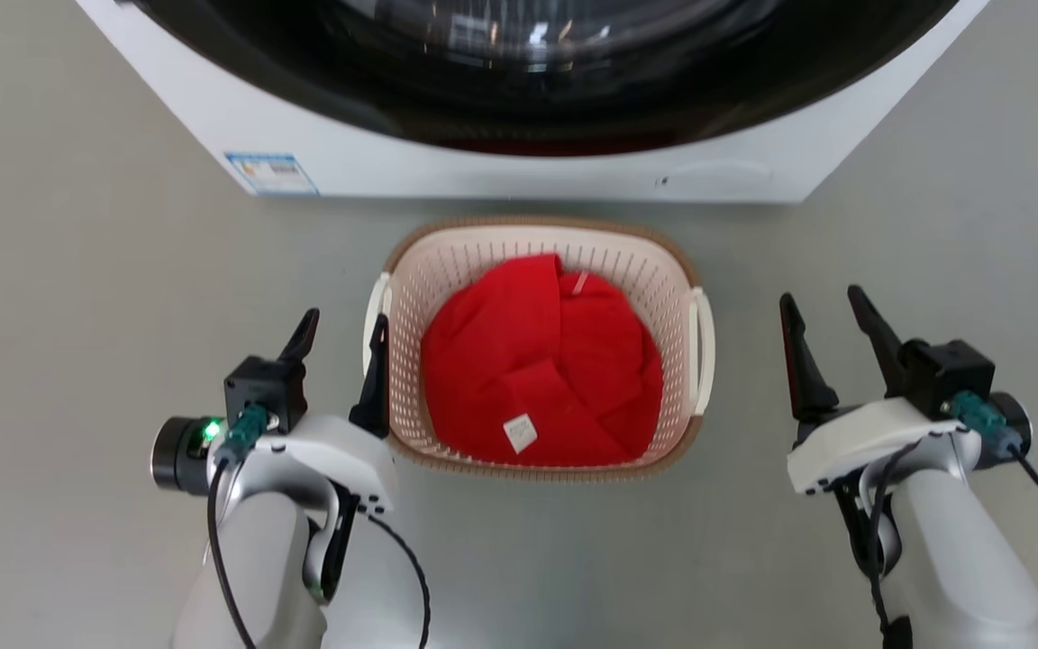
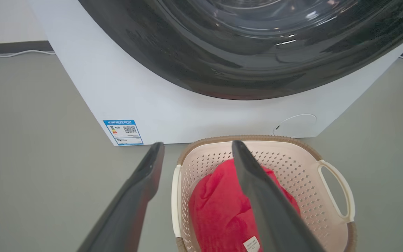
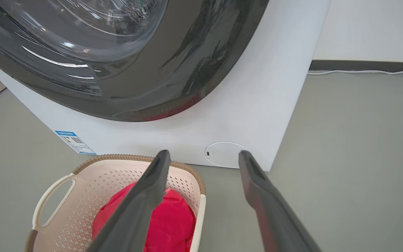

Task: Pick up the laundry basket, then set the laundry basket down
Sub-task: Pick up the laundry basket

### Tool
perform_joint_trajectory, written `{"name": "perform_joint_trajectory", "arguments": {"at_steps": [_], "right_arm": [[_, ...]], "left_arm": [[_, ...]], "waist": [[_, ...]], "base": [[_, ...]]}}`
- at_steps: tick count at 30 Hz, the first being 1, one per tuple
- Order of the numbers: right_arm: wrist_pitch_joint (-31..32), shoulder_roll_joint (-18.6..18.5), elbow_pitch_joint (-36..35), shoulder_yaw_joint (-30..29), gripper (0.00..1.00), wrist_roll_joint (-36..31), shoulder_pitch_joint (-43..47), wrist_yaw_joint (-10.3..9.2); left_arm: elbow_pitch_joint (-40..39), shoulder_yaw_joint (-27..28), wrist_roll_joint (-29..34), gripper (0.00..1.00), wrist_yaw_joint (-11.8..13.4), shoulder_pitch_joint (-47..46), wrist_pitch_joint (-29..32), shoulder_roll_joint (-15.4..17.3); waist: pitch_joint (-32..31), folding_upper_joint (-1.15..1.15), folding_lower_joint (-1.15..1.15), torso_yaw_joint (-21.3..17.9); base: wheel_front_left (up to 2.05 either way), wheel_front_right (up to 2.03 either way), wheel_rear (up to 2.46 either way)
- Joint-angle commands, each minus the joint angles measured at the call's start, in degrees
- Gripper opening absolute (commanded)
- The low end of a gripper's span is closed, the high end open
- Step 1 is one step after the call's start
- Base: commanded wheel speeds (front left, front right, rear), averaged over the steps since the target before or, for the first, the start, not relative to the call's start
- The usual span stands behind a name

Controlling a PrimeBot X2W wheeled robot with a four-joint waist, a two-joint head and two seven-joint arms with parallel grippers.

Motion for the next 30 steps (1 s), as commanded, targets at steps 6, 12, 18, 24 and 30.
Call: {"name": "perform_joint_trajectory", "arguments": {"at_steps": [6,12,18,24,30], "right_arm": [[-0.6,0.1,3.2,0.6,1.0,0.2,-3.3,0.35],[-0.6,0.1,7.7,0.8,1.0,-0.9,-7.4,0.35],[-0.6,0.1,11.2,2.2,1.0,-0.6,-10.9,0.35],[-0.6,0.1,16.1,3.6,1.0,-0.1,-14.0,0.35],[-0.6,0.1,18.1,5.1,1.0,0.8,-16.9,0.35]], "left_arm": [[2.7,0.7,-1.6,1.0,0.8,-4.6,-0.4,0.8],[8.3,0.7,-4.2,1.0,0.6,-9.2,-0.4,0.8],[11.7,0.5,-5.0,1.0,0.9,-13.5,-0.4,0.8],[15.3,-0.5,-6.0,1.0,0.9,-16.8,-0.4,0.8],[19.7,-0.6,-5.5,1.0,1.6,-20.6,-0.4,0.8]], "waist": [[4.4,0.0,0.0,0.4],[7.5,0.0,0.0,0.3],[11.1,0.0,0.0,0.0],[14.3,0.0,0.0,-0.2],[17.3,0.0,0.0,-0.5]], "base": [[0.0,0.0,0.0],[0.0,0.0,0.0],[0.0,0.0,0.0],[0.0,0.0,0.0],[0.0,0.0,0.0]]}}
